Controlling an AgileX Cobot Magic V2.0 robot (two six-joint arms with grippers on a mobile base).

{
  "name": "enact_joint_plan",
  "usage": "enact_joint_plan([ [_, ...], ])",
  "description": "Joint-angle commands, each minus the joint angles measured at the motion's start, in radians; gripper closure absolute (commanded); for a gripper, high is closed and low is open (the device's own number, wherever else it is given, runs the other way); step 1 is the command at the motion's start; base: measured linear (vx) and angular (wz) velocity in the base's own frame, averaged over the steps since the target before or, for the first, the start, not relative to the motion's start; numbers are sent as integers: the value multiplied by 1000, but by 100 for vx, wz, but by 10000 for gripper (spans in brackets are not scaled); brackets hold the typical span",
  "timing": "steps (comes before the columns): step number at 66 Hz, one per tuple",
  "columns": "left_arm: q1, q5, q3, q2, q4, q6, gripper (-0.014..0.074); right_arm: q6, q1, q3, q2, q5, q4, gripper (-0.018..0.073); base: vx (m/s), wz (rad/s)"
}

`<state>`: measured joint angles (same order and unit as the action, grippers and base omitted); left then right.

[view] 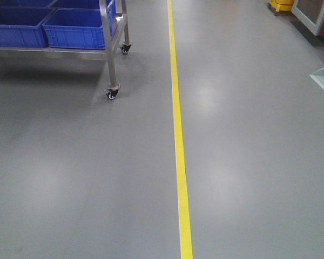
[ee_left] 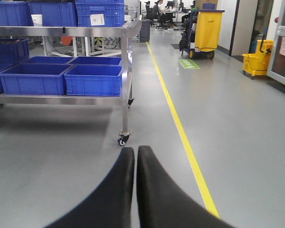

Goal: Pour parts from conveyor to right shelf
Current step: 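Drive to the shelf and face the empty blue bin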

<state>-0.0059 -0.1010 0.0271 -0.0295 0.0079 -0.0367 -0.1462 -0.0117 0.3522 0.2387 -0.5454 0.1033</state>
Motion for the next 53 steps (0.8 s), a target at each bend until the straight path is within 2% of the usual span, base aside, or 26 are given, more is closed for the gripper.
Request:
enact_joint_plan([
  [1,4,79,-20,-17,-8,-8,603,-5,5,29,16,77,-1,564,75,9],
  [25,4,79,-20,-17,-8,-8,603,-5,5,29,16,77,-1,564,68,25],
  [53,4,79,-20,-17,-8,-8,603,-5,5,29,16,77,-3,564,58,72],
])
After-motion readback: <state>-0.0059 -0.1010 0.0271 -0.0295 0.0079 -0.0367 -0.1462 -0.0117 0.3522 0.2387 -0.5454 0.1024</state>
